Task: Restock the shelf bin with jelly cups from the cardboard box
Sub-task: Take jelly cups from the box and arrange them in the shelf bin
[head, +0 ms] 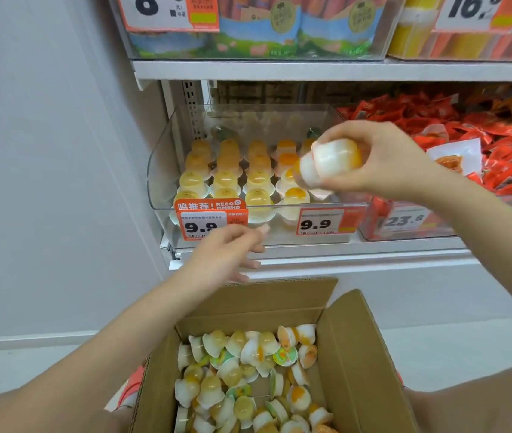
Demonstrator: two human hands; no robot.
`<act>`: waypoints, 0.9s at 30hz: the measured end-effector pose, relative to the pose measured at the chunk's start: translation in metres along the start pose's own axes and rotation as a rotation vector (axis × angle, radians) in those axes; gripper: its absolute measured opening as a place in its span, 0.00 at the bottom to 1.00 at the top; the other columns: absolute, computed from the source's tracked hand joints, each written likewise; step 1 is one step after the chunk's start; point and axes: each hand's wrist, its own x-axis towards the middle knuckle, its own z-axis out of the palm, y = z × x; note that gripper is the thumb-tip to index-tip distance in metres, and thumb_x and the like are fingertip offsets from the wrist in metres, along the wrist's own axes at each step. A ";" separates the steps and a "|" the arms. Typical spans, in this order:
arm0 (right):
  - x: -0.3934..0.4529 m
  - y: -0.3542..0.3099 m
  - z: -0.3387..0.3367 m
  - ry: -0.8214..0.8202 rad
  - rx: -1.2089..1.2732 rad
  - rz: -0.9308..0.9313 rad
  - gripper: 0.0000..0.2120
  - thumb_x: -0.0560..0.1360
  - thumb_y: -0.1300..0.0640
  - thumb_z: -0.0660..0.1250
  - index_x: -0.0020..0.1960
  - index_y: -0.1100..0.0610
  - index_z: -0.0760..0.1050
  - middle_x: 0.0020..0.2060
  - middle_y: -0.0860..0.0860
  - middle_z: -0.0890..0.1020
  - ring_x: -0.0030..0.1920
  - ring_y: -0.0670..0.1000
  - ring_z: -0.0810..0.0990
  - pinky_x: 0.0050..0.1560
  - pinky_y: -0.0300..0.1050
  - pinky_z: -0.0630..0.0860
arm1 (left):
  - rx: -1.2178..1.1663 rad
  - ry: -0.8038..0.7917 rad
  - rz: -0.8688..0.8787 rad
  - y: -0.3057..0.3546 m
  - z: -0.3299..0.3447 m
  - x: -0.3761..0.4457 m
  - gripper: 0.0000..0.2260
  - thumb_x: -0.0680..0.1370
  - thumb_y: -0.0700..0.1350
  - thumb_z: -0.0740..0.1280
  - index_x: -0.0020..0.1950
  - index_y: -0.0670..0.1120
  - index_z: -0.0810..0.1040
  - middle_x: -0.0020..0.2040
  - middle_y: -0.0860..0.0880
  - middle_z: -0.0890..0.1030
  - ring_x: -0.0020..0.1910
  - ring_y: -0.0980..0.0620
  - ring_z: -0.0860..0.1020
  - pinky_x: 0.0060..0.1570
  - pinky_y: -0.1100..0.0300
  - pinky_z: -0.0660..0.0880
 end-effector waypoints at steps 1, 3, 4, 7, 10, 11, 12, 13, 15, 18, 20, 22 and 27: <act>0.019 0.003 -0.010 0.007 -0.149 0.005 0.23 0.62 0.49 0.77 0.55 0.51 0.79 0.50 0.46 0.81 0.49 0.46 0.77 0.47 0.38 0.72 | 0.271 0.099 0.113 -0.006 -0.009 0.007 0.11 0.75 0.54 0.68 0.52 0.49 0.79 0.48 0.53 0.83 0.47 0.53 0.81 0.49 0.55 0.79; 0.052 0.009 -0.018 -0.119 -0.419 0.008 0.25 0.62 0.46 0.78 0.56 0.51 0.78 0.51 0.49 0.80 0.49 0.48 0.76 0.49 0.42 0.71 | 0.593 0.179 0.209 -0.018 -0.025 0.020 0.07 0.73 0.50 0.71 0.49 0.52 0.79 0.45 0.56 0.81 0.46 0.55 0.79 0.49 0.54 0.78; 0.062 0.013 -0.016 -0.220 -0.535 0.007 0.26 0.62 0.46 0.78 0.57 0.52 0.77 0.51 0.50 0.80 0.48 0.49 0.75 0.49 0.43 0.72 | 0.646 0.190 0.211 -0.022 -0.031 0.025 0.06 0.73 0.49 0.70 0.49 0.52 0.79 0.45 0.56 0.80 0.46 0.54 0.78 0.49 0.52 0.78; 0.076 0.033 0.003 -0.479 -0.761 -0.009 0.28 0.61 0.47 0.78 0.59 0.51 0.76 0.52 0.50 0.80 0.45 0.50 0.73 0.49 0.46 0.76 | 0.709 0.208 0.213 -0.023 -0.034 0.031 0.06 0.73 0.48 0.68 0.49 0.51 0.78 0.45 0.55 0.80 0.47 0.51 0.78 0.48 0.51 0.78; 0.078 0.049 0.021 -0.609 -0.822 -0.025 0.26 0.62 0.51 0.77 0.59 0.50 0.76 0.52 0.50 0.80 0.45 0.50 0.73 0.50 0.46 0.76 | 0.849 0.201 0.240 -0.022 -0.030 0.031 0.09 0.75 0.50 0.67 0.54 0.51 0.77 0.50 0.54 0.80 0.51 0.51 0.78 0.48 0.51 0.78; 0.078 0.052 0.025 -0.631 -0.829 -0.027 0.26 0.63 0.52 0.76 0.59 0.51 0.76 0.53 0.50 0.80 0.45 0.50 0.73 0.48 0.45 0.75 | 0.868 0.199 0.243 -0.022 -0.029 0.031 0.10 0.75 0.51 0.66 0.55 0.51 0.76 0.51 0.54 0.80 0.51 0.51 0.77 0.49 0.51 0.78; 0.078 0.055 0.029 -0.649 -0.833 -0.020 0.25 0.64 0.53 0.76 0.60 0.51 0.76 0.53 0.50 0.80 0.45 0.50 0.73 0.47 0.43 0.73 | 0.880 0.198 0.246 -0.022 -0.029 0.032 0.10 0.76 0.51 0.66 0.56 0.51 0.76 0.52 0.53 0.80 0.52 0.51 0.77 0.49 0.51 0.78; 0.079 0.058 0.033 -0.664 -0.835 -0.012 0.24 0.65 0.54 0.75 0.60 0.52 0.76 0.53 0.51 0.79 0.46 0.51 0.73 0.47 0.42 0.72 | 0.888 0.195 0.244 -0.022 -0.029 0.033 0.11 0.76 0.51 0.66 0.57 0.51 0.76 0.52 0.53 0.79 0.52 0.51 0.77 0.49 0.51 0.78; 0.079 0.063 0.040 -0.681 -0.831 -0.009 0.21 0.68 0.54 0.72 0.60 0.52 0.76 0.54 0.51 0.80 0.50 0.53 0.76 0.50 0.45 0.75 | 0.897 0.183 0.249 -0.021 -0.028 0.033 0.11 0.77 0.51 0.65 0.57 0.50 0.75 0.53 0.52 0.79 0.52 0.50 0.78 0.49 0.51 0.78; 0.077 0.071 0.048 -0.690 -0.807 -0.011 0.15 0.73 0.54 0.67 0.59 0.52 0.77 0.55 0.52 0.80 0.54 0.55 0.77 0.55 0.50 0.76 | 0.900 0.187 0.260 -0.021 -0.027 0.033 0.11 0.77 0.51 0.65 0.57 0.49 0.75 0.52 0.51 0.80 0.51 0.50 0.78 0.49 0.50 0.78; 0.076 0.073 0.050 -0.695 -0.796 -0.011 0.14 0.74 0.54 0.67 0.59 0.52 0.77 0.55 0.52 0.81 0.54 0.55 0.77 0.55 0.49 0.75 | 0.911 0.196 0.261 -0.022 -0.027 0.033 0.11 0.77 0.51 0.65 0.57 0.49 0.75 0.52 0.51 0.80 0.50 0.50 0.78 0.49 0.51 0.79; 0.076 0.075 0.052 -0.706 -0.808 -0.005 0.15 0.73 0.54 0.68 0.60 0.53 0.77 0.55 0.52 0.80 0.54 0.55 0.77 0.54 0.47 0.75 | 0.922 0.207 0.267 -0.022 -0.026 0.033 0.11 0.77 0.51 0.65 0.57 0.50 0.75 0.52 0.51 0.80 0.50 0.50 0.78 0.48 0.51 0.79; 0.076 0.075 0.054 -0.707 -0.811 0.040 0.17 0.74 0.55 0.68 0.62 0.54 0.75 0.56 0.54 0.79 0.54 0.55 0.76 0.51 0.45 0.74 | 0.923 0.215 0.282 -0.022 -0.026 0.033 0.10 0.77 0.51 0.65 0.56 0.49 0.76 0.51 0.51 0.80 0.50 0.50 0.78 0.47 0.51 0.79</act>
